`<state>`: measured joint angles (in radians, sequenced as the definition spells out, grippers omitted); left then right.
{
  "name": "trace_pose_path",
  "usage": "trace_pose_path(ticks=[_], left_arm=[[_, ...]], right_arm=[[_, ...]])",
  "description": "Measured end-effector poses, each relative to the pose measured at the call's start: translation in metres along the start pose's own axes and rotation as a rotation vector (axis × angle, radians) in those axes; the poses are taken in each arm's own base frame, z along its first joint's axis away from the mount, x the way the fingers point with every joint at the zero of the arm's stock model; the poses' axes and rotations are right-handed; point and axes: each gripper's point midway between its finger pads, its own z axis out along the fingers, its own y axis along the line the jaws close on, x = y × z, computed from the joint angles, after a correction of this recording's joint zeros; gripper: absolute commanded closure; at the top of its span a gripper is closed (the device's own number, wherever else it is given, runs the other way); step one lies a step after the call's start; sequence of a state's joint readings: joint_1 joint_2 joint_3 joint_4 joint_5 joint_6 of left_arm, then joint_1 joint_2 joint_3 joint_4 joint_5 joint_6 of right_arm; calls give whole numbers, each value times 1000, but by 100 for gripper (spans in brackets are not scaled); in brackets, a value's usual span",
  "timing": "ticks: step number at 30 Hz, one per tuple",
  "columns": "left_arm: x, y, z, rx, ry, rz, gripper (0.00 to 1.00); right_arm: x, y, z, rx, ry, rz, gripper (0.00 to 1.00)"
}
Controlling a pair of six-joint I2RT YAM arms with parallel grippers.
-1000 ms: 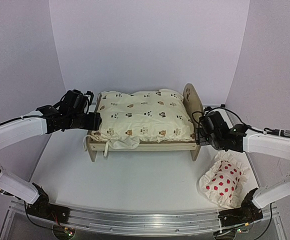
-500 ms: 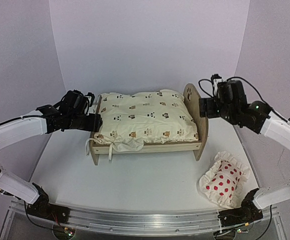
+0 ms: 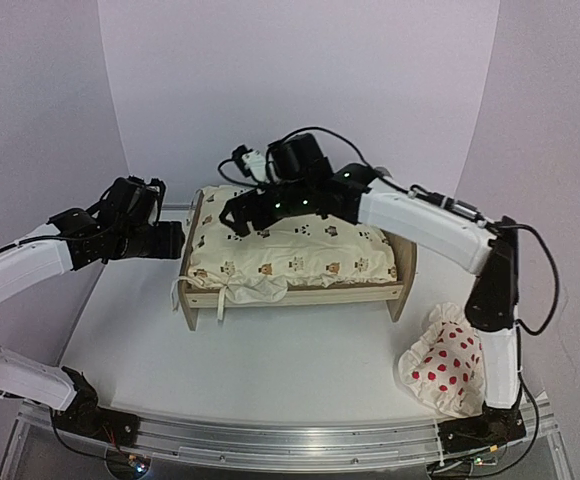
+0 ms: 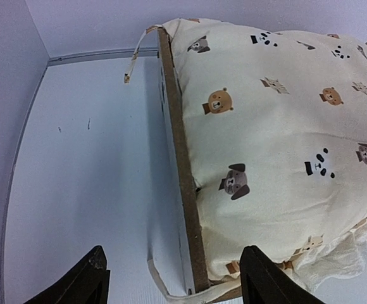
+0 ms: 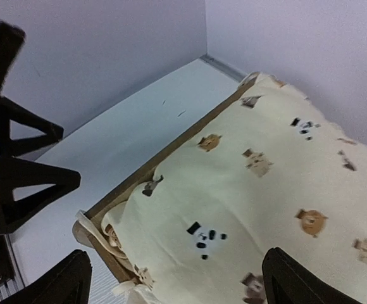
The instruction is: Set up the pet bed
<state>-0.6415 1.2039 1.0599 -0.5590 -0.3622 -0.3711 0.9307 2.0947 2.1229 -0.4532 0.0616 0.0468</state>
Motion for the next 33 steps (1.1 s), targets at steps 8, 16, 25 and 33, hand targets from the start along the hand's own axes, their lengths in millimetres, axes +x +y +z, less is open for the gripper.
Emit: trace_pose_path(ticks=[8, 16, 25, 33], left_arm=[[1, 15, -14, -45, -16, -29, 28], [11, 22, -15, -65, -2, -41, 29], [14, 23, -15, -69, 8, -42, 30], [17, 24, -14, -72, 15, -41, 31]], right_arm=[[68, 50, 82, -131, 137, -212, 13], [73, 76, 86, -179, 120, -389, 17], [87, 69, 99, -143, 137, -537, 31], [107, 60, 113, -118, 178, -607, 64]])
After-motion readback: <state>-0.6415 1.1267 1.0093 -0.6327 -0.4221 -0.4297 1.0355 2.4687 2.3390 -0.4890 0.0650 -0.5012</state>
